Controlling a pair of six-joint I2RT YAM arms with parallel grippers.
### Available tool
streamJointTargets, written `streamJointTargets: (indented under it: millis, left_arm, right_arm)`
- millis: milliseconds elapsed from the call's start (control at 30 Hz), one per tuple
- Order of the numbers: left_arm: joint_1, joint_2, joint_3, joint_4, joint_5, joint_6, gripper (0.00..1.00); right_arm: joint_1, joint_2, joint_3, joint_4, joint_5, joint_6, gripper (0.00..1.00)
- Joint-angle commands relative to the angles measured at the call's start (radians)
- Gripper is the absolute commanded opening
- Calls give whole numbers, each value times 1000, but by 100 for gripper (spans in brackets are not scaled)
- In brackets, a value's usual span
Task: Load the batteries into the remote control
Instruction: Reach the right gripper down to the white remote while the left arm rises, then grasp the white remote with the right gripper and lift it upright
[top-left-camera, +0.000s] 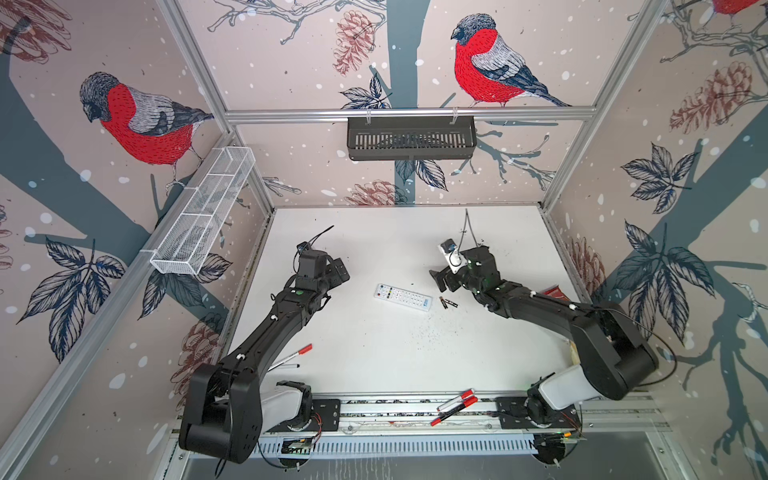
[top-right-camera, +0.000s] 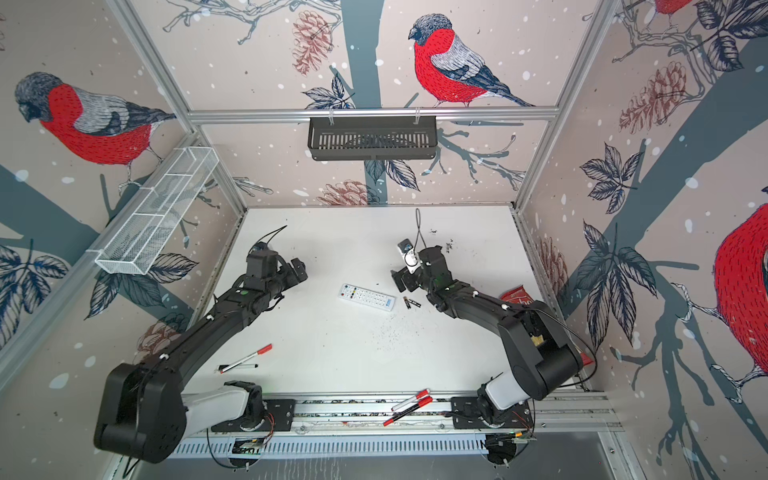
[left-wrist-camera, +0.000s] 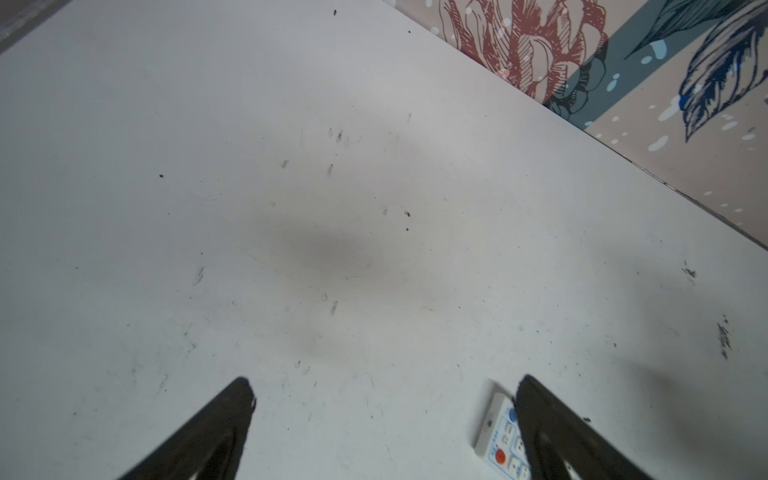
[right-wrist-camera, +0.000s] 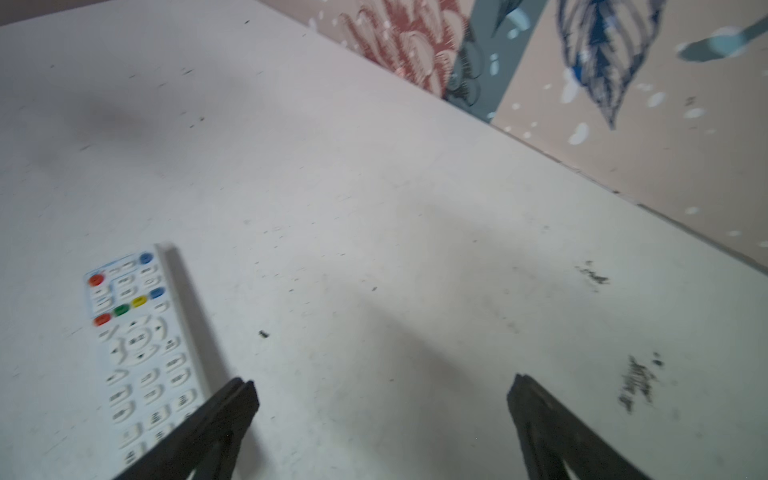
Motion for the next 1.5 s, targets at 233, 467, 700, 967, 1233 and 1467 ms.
streamJointTargets:
  millis: [233,467,700,967,1233,1467]
  left_arm:
    - [-1,-194,33,-221,116,125,98]
    - [-1,-253,31,-235,80,139,98]
    - [-1,-267,-7,-200,135,128,98]
    - [-1,-273,-32,-163,174,128,98]
    - [-1,-283,-59,-119,228,124,98]
    - [-1,-278,-93,-92,270,92,98]
  right_arm:
    - [148,178,168,-308,-124,-52,100]
    - [210,243,212,-375,-124,-70,100]
    - [219,258,214,-394,-77,-58,99]
    - [236,270,206,-416,-51,-45,86]
    - [249,261,190,-417,-22,-14,58]
    - [253,221,168,-384,-34,41,42]
